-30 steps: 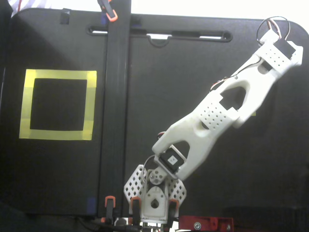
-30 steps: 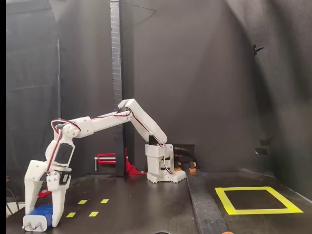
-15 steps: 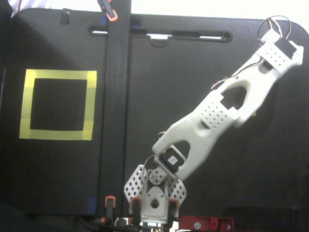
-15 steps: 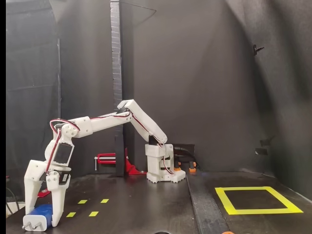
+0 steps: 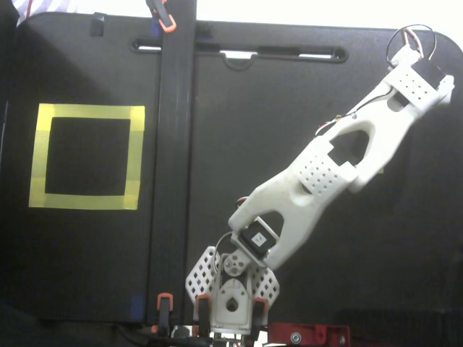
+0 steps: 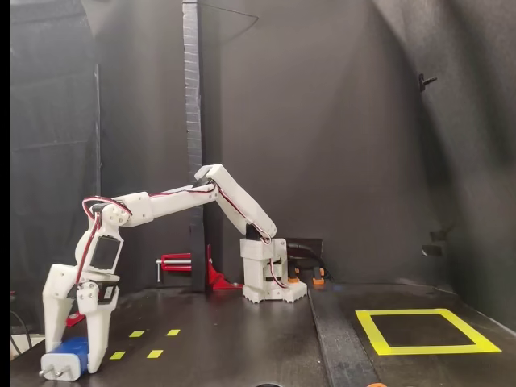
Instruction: Grasp the block and place it in the designated area.
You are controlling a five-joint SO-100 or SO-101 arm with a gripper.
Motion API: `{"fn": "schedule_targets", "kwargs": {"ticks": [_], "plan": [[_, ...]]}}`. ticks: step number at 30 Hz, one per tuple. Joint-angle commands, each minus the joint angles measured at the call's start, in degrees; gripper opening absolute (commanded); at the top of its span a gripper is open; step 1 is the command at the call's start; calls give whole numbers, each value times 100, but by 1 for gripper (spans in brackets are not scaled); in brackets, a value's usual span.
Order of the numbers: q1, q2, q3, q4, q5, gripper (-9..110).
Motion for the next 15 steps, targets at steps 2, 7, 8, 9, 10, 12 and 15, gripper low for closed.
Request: {"fn": "schedule_targets", "kwargs": {"ticks": [2,7,8,9,10,12,15], "plan": [[-53,598,-79,413,123,19],[-185,1107,-79,896,369,19],[-211,1213,-79,1002,413,19],[-229,1318,-79,1107,448,19],[-255,1406,-79,1195,492,19],[-299,1582,-79,1371,527,19],[-343,1811,-79,1679,580,19]]}}
